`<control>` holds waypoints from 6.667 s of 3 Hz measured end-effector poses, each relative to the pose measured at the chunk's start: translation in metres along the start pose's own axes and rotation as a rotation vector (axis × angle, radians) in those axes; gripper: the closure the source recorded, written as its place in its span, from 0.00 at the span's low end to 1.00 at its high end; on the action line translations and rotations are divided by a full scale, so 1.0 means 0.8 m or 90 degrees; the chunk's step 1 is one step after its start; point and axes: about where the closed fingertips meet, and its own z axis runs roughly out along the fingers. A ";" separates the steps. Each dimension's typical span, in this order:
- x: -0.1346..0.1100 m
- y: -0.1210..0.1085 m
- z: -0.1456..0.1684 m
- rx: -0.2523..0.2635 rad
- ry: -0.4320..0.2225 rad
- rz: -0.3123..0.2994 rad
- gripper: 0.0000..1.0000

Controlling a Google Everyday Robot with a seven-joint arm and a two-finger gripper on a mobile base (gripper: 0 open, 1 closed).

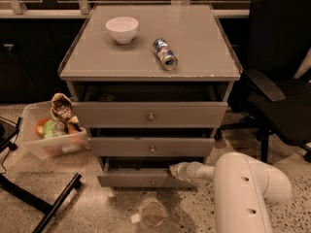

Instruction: Open bottom drawer

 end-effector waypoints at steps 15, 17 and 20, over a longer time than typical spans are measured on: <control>0.196 0.085 -0.088 -0.187 0.231 -0.191 0.63; 0.218 0.096 -0.099 -0.213 0.272 -0.214 0.16; 0.244 0.132 -0.163 -0.266 0.324 -0.269 0.00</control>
Offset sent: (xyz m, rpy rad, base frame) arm -0.0335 0.0268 -0.0145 -0.1171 0.0339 0.2163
